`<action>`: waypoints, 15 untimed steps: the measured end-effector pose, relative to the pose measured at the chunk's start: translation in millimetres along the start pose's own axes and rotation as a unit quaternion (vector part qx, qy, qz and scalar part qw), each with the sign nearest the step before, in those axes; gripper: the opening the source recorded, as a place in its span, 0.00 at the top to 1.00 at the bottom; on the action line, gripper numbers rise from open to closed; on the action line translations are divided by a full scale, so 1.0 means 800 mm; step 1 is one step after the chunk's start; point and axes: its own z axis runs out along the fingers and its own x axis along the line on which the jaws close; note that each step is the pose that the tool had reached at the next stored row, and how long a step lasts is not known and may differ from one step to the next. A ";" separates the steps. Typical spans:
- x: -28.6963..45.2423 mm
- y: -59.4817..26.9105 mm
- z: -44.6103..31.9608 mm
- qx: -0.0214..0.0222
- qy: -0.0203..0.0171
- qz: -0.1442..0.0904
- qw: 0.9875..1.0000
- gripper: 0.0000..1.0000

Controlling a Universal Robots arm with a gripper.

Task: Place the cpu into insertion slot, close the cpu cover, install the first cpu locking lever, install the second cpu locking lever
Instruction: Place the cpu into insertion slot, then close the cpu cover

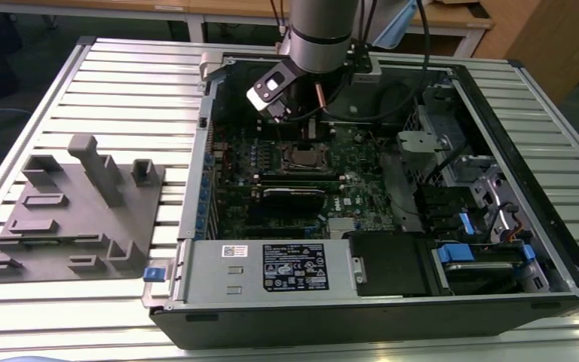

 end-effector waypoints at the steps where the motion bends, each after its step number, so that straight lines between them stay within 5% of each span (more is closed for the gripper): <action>1: 0.0000 0.000 0.0000 0.000 0.000 0.000 1.000 0.90; 15: -0.0001 -0.002 0.0015 0.000 0.000 -0.001 1.000 0.90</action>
